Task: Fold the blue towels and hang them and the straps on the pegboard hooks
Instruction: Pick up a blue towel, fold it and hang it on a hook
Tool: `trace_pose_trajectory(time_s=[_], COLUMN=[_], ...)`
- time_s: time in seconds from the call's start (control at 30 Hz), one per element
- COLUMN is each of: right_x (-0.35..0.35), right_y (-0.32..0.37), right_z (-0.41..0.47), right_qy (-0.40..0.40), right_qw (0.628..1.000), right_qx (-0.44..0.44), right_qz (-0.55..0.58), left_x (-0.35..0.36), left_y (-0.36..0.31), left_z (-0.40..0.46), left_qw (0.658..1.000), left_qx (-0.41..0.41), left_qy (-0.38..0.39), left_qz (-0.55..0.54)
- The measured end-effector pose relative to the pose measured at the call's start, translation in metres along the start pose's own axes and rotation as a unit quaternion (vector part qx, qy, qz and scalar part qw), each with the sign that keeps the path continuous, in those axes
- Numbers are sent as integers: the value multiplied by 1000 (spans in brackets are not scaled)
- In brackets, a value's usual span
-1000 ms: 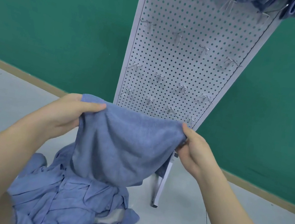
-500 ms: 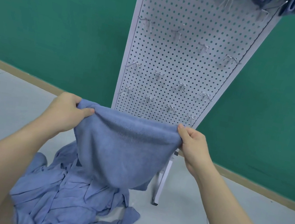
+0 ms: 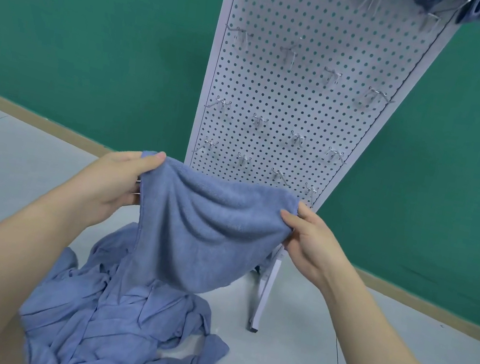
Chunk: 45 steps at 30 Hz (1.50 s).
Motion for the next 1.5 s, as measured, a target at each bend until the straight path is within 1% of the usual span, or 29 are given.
trace_pose_trajectory(time_s=[0.2,0.33,0.4,0.47,0.57,0.6,0.67,0.77,0.9,1.0,1.1,1.17,1.27,1.37,1.5], right_x=[-17,-21,-17,-15,-16,-16,-15,-10,1,2,-3,-10,-16,-19,-20], right_y=[-5,-8,-7,-7,-8,-9,-9,-7,-3,-2,-2,-2,-3,-3,3], right_z=[2,2,1,0,-3,-4,-6,-6,-6,-5,-5,-5,-7,-7,-8], right_qy=[-58,-81,-71,-68,-98,-107,-108,-87,-7,11,-11,-33,-64,-97,-126], right_qw=[989,986,991,996,989,985,983,987,994,995,998,998,988,983,982], right_qx=[23,27,37,50,64,67,69,70,57,45,39,46,58,65,51], right_qz=[-136,-145,-105,-35,87,114,132,112,88,91,48,-28,-125,-145,-131], left_x=[-4,-6,-7,-5,0,0,0,-1,-1,-3,-9,-16,-22,-24,-25], left_y=[-3,-5,-5,-5,-4,-4,-5,-5,-5,-6,-7,-8,-11,-15,-14], left_z=[1,0,-1,-1,-2,-2,-2,-2,-3,-3,-5,-6,-8,-10,-7], left_qw=[1000,999,999,999,999,999,999,999,999,998,996,992,986,980,978], left_qx=[21,32,34,35,42,44,47,45,43,47,62,76,87,106,121], left_qy=[5,1,1,9,18,17,13,3,-12,-21,-52,-81,-120,-149,-150], left_qz=[4,-7,2,15,27,27,25,26,28,31,49,65,72,85,84])
Point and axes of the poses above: each hand's wrist, its own z-axis towards the middle knuckle, its own x-axis out of the palm, y = z × x, the point moved 7 cm from there along z, towards the middle knuckle, and after that the axes turned 10 degrees about y, right-handed, at the moved point
